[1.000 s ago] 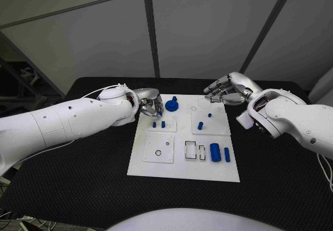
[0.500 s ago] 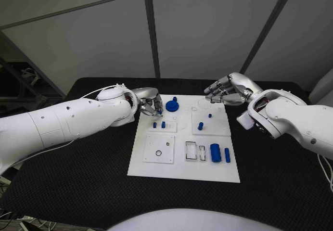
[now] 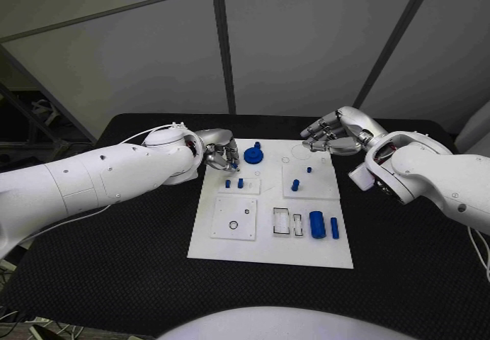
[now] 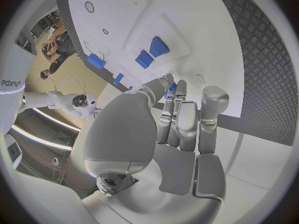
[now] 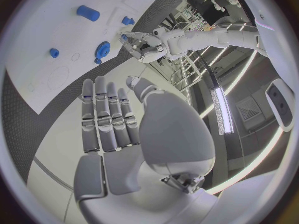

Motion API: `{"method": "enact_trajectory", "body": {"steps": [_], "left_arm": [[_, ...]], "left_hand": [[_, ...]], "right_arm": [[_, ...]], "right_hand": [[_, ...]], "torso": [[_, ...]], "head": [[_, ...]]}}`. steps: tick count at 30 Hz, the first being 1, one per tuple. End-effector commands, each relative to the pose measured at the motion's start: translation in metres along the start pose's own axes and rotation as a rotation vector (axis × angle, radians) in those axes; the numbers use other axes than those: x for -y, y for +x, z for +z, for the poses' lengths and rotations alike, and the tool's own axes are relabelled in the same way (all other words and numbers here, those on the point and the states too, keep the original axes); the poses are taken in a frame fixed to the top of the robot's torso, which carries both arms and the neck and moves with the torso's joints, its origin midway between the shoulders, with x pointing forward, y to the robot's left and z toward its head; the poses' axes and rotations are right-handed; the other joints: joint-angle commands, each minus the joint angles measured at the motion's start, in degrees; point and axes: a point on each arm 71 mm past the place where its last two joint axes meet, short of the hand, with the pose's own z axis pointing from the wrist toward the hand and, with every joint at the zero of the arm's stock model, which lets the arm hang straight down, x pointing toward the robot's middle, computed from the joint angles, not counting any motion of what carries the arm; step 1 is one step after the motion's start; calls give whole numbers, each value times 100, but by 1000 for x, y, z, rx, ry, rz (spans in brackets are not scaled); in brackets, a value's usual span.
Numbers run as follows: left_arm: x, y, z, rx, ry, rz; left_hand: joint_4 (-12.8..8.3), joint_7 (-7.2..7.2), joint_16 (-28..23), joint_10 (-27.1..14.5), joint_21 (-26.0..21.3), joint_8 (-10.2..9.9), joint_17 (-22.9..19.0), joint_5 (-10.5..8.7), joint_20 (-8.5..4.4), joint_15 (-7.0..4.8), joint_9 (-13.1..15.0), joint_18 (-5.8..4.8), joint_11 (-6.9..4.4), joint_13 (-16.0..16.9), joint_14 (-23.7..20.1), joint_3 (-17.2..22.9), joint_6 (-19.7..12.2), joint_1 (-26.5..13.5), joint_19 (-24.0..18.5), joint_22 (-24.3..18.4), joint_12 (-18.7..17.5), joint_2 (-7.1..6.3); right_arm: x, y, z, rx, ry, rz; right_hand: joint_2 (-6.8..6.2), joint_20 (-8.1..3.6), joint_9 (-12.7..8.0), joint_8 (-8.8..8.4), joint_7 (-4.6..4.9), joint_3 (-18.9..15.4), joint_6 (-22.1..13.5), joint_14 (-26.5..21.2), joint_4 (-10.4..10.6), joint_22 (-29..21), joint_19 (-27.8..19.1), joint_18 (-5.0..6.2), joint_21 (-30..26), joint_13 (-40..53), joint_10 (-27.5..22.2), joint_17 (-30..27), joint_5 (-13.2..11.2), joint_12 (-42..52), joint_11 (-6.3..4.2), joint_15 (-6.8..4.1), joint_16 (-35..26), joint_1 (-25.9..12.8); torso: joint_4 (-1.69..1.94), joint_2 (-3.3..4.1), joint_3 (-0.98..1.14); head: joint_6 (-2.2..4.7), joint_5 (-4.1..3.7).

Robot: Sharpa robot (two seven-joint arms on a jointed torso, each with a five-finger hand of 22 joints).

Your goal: Assemble the parts on the task board

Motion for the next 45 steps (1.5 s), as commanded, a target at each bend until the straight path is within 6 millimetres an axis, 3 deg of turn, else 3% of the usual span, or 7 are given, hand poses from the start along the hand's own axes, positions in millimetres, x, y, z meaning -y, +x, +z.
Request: {"method": "enact_trajectory", "body": {"steps": [1, 32, 45], "left_arm": [[1, 1, 1, -18, -3, -3], [7, 4, 4, -45, 11, -1], [9, 4, 6, -36, 26, -2]], "left_hand": [[-1, 2, 31, 38, 15, 13, 5, -33, 5, -19, 4, -111, -16, 5, 37, 11, 26, -15, 22, 2, -31, 26], [-3, 1, 34, 34, -12, -3, -1, -36, 3, -19, -1, -106, -15, 3, 36, 6, 17, -22, 9, -11, -50, 21], [13, 17, 47, 28, -60, -135, -28, -45, 10, -4, -48, -103, 3, 0, 22, -44, -134, -101, -17, -18, -119, -41]], "right_arm": [[-2, 0, 0, -7, -8, -1], [-2, 1, 1, -7, -9, -1], [-2, 1, 0, -8, -8, -1]], "right_hand": [[28, 6, -2, 7, 37, -4, -8, 4, -20, -6, 12, 3, -38, -6, -24, -9, 21, -21, 21, 32, -21, -10], [28, 6, -2, 7, 37, -4, -8, 4, -20, -6, 12, 3, -38, -6, -24, -9, 21, -21, 21, 32, -21, -10], [28, 6, -2, 7, 37, -4, -8, 4, -20, -6, 12, 3, -38, -6, -24, -9, 21, -21, 21, 32, -21, -10]], "torso": [[4, -2, -2], [1, 0, 0], [4, 1, 2]], "head": [[-3, -12], [-22, -23], [-20, -39]]}}
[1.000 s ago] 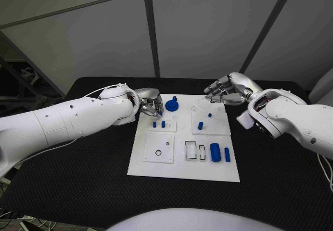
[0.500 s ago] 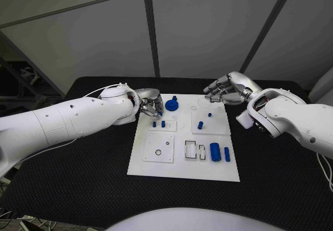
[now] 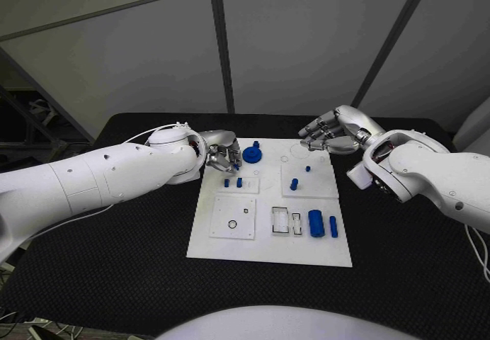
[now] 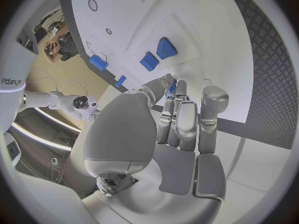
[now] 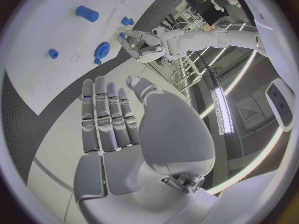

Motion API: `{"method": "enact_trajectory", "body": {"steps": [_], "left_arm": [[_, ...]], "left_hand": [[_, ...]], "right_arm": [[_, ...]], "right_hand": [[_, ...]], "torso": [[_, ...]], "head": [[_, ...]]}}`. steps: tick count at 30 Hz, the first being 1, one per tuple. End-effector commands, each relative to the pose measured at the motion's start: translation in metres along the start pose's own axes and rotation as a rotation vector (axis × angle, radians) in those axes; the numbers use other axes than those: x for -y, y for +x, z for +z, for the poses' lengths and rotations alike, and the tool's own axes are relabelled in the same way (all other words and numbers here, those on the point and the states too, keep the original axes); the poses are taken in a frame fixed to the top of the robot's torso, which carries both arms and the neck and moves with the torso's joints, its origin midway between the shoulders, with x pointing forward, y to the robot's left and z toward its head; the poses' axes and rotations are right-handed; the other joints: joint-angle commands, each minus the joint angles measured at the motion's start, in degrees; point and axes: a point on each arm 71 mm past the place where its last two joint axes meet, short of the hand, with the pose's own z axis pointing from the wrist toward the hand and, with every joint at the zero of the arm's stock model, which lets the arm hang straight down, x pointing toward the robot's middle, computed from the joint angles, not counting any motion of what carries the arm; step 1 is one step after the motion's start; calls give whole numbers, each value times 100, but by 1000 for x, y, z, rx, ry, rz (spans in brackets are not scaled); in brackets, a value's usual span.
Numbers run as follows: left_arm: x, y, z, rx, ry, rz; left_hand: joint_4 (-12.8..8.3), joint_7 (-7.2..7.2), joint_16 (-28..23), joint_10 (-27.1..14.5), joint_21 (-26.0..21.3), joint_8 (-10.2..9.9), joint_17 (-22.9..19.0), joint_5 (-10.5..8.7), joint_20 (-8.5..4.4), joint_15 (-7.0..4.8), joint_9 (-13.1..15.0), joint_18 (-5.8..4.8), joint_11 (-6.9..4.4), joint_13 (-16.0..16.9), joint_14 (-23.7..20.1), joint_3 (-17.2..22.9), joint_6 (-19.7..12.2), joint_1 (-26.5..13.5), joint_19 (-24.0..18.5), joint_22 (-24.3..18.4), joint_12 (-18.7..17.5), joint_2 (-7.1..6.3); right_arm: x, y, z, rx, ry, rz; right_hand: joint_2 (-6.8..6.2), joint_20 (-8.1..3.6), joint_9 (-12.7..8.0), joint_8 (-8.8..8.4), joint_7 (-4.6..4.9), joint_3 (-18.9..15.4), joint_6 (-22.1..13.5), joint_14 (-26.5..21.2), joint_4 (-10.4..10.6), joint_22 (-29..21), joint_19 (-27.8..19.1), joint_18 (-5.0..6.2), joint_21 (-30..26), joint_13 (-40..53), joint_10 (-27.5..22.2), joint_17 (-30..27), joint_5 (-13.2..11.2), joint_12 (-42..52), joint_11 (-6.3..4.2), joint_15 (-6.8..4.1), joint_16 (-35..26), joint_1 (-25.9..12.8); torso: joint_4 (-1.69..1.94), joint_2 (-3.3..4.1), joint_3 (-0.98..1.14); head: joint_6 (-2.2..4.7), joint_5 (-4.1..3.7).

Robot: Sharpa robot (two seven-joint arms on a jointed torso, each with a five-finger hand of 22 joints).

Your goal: Assemble the parts on the task board

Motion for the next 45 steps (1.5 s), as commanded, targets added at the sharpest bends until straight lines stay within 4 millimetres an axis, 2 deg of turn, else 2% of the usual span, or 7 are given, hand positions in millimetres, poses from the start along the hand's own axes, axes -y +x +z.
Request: {"method": "enact_trajectory", "body": {"steps": [1, 17, 24, 45], "left_arm": [[2, 0, 1, -3, 12, -2], [1, 0, 2, -14, 0, -1], [1, 1, 2, -19, 1, 0], [-1, 1, 2, -21, -5, 0]], "left_hand": [[-4, -4, 24, 28, -38, -20, -10, -23, 10, 16, -8, -103, 2, 2, 3, -28, -51, -56, -16, -1, -27, 4], [12, -7, 13, 38, -40, -39, -49, -27, 14, 19, -12, -104, 2, 6, -14, -59, -52, -102, -16, 7, -42, -26], [24, -25, -3, 56, -74, -67, -100, -31, 13, 13, -20, -96, -11, 23, -40, -109, -62, -156, -31, -4, -35, -82], [57, -11, -16, -23, -139, -203, -175, -24, 14, 17, -63, -89, -7, 59, -84, -188, -213, -240, -54, -18, -35, -150]], "right_arm": [[-2, 0, 0, -4, -7, -1], [-1, 0, 0, -6, -6, -1], [-1, 0, 0, -6, -5, -2], [-1, 0, 1, -5, -5, -2]], "right_hand": [[28, 6, -2, 7, 37, -4, -7, 4, -20, -7, 13, 3, -38, -8, -23, -9, 21, -22, 20, 32, -22, -10], [29, 8, -3, 6, 39, -5, -12, 6, -20, -14, 17, 3, -54, -26, -24, -13, 30, -26, 22, 34, -35, -14], [29, 8, -3, 6, 39, -5, -12, 6, -20, -14, 17, 3, -54, -26, -24, -13, 30, -26, 22, 34, -35, -14], [29, 8, -3, 6, 39, -5, -12, 6, -20, -14, 17, 3, -54, -26, -24, -13, 30, -26, 22, 34, -35, -14]], "torso": [[1, -1, 2], [-1, 0, -1], [5, -1, -3], [2, -1, -1]], "head": [[-3, -2], [-15, -12], [-34, -10], [-27, -10]]}}
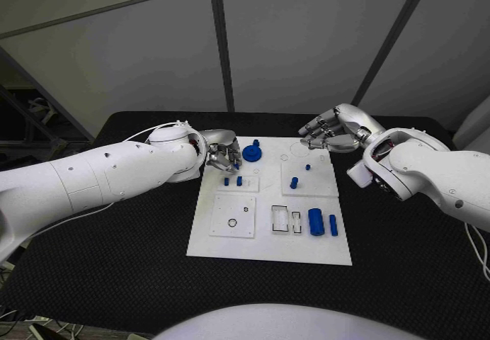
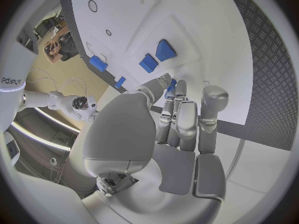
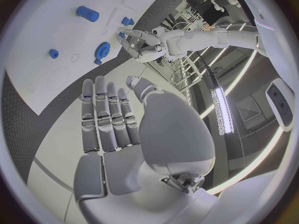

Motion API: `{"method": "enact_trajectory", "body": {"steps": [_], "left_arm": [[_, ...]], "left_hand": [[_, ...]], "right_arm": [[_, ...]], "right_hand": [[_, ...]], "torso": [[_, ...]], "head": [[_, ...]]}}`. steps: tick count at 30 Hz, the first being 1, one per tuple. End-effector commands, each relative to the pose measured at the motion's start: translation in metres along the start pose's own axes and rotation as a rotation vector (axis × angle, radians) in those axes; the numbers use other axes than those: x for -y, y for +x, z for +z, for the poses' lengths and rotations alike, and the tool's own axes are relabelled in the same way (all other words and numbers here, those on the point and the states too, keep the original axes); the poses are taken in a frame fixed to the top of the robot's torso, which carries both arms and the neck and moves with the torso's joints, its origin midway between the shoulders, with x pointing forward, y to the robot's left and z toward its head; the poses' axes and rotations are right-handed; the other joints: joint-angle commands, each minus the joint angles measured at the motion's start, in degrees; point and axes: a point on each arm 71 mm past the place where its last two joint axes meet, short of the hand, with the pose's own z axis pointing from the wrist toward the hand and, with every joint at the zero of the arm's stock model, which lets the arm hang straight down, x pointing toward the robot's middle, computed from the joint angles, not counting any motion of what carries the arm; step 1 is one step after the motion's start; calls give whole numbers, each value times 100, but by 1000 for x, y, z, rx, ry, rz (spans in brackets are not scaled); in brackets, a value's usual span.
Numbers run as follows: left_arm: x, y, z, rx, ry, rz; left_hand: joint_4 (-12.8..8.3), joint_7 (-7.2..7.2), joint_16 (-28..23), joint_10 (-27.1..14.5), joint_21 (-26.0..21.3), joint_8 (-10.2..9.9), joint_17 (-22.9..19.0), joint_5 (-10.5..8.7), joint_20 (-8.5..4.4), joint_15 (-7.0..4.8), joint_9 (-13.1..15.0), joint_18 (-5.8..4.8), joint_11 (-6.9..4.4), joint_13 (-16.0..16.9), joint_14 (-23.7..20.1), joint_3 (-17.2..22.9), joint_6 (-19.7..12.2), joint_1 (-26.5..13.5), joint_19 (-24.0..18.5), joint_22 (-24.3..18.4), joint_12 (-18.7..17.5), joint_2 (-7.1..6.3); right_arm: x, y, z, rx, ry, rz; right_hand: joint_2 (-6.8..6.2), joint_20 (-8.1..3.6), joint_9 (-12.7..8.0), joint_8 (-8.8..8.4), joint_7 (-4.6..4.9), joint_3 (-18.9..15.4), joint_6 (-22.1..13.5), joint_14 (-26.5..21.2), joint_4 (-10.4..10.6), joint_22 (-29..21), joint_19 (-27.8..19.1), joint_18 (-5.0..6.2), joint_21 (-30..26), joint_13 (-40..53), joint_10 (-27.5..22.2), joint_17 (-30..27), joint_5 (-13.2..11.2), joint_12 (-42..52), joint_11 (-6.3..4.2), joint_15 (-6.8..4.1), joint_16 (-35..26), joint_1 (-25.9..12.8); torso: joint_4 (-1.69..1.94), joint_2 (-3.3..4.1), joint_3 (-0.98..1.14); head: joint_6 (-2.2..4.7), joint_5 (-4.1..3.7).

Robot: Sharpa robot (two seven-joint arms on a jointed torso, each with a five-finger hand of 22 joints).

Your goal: Assemble the parts on the task board

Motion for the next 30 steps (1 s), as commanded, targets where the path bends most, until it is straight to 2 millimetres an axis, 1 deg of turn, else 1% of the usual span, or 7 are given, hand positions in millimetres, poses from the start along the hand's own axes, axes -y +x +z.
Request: {"method": "enact_trajectory", "body": {"steps": [1, 4, 8, 15, 20, 25, 30], "left_arm": [[0, 0, 0, -6, 1, 0], [0, 0, 0, -6, 1, 0], [0, -1, 0, -3, 1, -1], [0, -1, 0, 2, 4, -1], [-1, -1, -1, 4, 5, -1], [0, -2, -1, 8, 11, -2], [1, -2, -2, 12, 17, -7]], "left_hand": [[-4, 1, -17, -47, -32, -33, -11, -25, -8, -3, -8, -88, 15, 11, -27, -33, -52, -61, -33, -6, -19, -18], [9, 6, -21, -58, -52, -61, -28, -26, -7, -1, -16, -85, 17, 19, -35, -52, -88, -83, -40, -14, -15, -31], [23, -5, -18, -82, -81, -165, -56, -21, -12, -9, -43, -80, 3, 45, -49, -84, -242, -96, -44, -17, 0, -50], [40, -14, -2, -96, -98, -251, -64, -20, -15, -13, -55, -80, -1, 70, -50, -114, -372, -103, -39, -13, 16, -62], [55, -42, 15, -112, -111, -354, -75, -17, -20, -18, -66, -81, -7, 96, -51, -161, -569, -94, -28, -3, 31, -76], [56, -42, 27, -104, -100, -361, -62, -14, -22, -21, -65, -84, -13, 104, -44, -168, -602, -82, -19, 9, 40, -69], [50, -25, 45, -78, -79, -350, -39, -10, -26, -29, -57, -88, -23, 118, -31, -166, -595, -54, -4, 27, 60, -56]], "right_arm": [[-2, 0, 0, -4, -7, -1], [-2, 0, 1, -4, -8, -1], [-2, 0, 1, -4, -7, -1], [-2, 0, 1, -4, -8, -1], [-1, 0, 1, -4, -7, -1], [-1, 0, 1, -3, -6, -2], [-1, 0, 1, -3, -5, -2]], "right_hand": [[29, 8, -3, 6, 39, -5, -12, 6, -20, -6, 17, 3, -12, -5, -24, -6, 30, -26, 22, 34, -35, -14], [25, 8, -4, 4, 41, -7, -16, 6, -21, -9, 19, 3, -18, -12, -25, -7, 31, -28, 24, 35, -41, -16], [25, 8, -4, 4, 41, -7, -16, 6, -21, -9, 19, 3, -18, -12, -25, -7, 31, -28, 24, 35, -41, -16], [25, 8, -4, 4, 41, -7, -16, 6, -21, -9, 19, 3, -18, -12, -25, -7, 31, -28, 24, 35, -41, -16], [25, 8, -4, 4, 41, -7, -16, 6, -21, -9, 19, 3, -18, -12, -25, -7, 31, -28, 24, 35, -41, -16], [23, 9, -5, 3, 41, -7, -19, 6, -24, -10, 20, 3, -23, -17, -26, -8, 32, -29, 24, 35, -45, -13], [23, 9, -5, 3, 41, -7, -19, 6, -24, -10, 20, 3, -23, -17, -26, -8, 32, -29, 24, 35, -45, -13]], "torso": [[0, 1, 1], [-1, -1, 2], [0, 2, 1], [2, 4, 1], [-1, -1, -2], [1, -2, 1], [2, -1, -1]], "head": [[5, -8], [0, -7], [9, -8], [1, -6], [3, -8], [1, -7], [4, -10]]}}
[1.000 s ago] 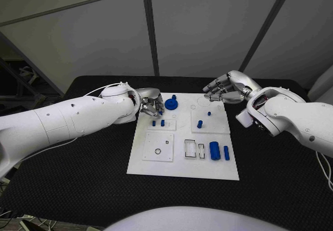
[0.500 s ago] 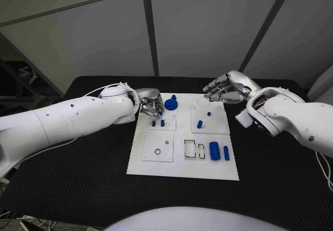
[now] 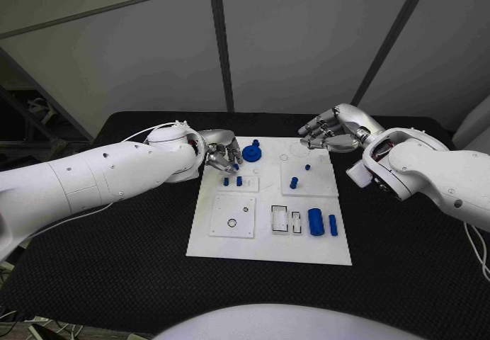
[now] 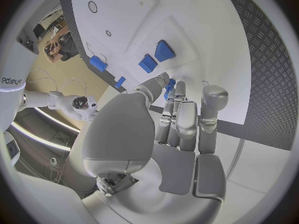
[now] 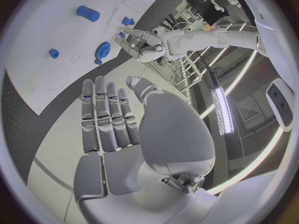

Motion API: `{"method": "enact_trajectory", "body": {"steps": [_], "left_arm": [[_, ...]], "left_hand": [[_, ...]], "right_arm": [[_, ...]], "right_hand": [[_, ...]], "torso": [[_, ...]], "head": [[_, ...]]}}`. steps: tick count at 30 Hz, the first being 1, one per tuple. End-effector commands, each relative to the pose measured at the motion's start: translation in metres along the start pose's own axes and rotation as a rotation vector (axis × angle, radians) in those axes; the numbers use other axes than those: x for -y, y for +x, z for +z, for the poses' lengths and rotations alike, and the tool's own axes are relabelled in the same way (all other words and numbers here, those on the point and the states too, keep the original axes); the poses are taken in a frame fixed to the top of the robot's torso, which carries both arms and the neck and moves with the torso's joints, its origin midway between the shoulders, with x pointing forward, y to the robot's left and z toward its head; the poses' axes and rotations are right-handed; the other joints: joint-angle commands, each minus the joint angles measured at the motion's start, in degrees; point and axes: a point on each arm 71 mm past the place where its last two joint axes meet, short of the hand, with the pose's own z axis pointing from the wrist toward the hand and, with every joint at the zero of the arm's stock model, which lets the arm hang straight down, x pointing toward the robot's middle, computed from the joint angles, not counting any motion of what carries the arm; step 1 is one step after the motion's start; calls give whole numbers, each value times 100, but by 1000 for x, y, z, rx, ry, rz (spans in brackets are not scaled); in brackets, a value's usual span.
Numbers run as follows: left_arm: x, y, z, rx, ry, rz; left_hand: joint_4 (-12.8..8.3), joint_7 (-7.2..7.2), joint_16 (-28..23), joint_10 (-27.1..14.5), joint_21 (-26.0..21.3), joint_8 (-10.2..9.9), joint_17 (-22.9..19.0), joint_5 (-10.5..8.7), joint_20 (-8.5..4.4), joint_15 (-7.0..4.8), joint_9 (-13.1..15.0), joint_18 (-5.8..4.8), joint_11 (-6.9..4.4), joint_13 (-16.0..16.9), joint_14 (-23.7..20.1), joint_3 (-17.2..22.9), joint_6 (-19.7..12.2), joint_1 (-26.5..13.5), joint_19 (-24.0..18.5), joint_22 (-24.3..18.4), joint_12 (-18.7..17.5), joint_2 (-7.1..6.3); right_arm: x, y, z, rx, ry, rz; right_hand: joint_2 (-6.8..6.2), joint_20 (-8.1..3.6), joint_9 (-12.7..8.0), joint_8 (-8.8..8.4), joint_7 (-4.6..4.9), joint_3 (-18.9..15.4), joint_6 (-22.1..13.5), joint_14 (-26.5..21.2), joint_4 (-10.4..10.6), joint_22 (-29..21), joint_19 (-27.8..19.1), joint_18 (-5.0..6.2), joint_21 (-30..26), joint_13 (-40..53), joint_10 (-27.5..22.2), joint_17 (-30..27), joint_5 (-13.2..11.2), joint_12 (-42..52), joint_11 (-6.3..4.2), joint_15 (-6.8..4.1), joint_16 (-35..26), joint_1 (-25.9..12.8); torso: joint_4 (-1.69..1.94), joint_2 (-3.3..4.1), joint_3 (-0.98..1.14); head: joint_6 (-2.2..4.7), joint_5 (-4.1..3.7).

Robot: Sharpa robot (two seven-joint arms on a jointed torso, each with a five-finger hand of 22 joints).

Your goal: Assemble the parts on the task board

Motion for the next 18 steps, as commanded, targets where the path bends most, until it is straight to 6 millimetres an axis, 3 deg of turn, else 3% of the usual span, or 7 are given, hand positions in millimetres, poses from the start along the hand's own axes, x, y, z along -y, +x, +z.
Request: {"method": "enact_trajectory", "body": {"steps": [1, 18], "left_arm": [[2, -1, 0, 10, 17, -6], [-8, -4, -6, 17, -3, -8]], "left_hand": [[1, 18, 26, 10, 12, -15, 16, -13, -26, -9, 0, -89, -27, 9, -10, -24, -21, 15, -3, 11, 37, 13], [-8, 40, 29, 17, -1, -14, 0, -13, -31, -11, 3, -87, -24, 26, -11, -38, -34, 40, -1, 10, 52, 4]], "right_arm": [[-1, 0, 1, -3, -7, -2], [0, -1, 1, -4, -3, -3]], "right_hand": [[23, 9, -5, 3, 20, -7, 2, 6, -24, -5, 20, 3, -23, -5, -26, -9, 32, -29, 24, 35, -21, -13], [23, 9, -5, 3, 20, -7, 2, 6, -24, -5, 20, 3, -23, -5, -26, -9, 32, -29, 24, 35, -21, -13]], "torso": [[1, -1, 0], [0, -3, 3]], "head": [[0, 0], [5, 4]]}}
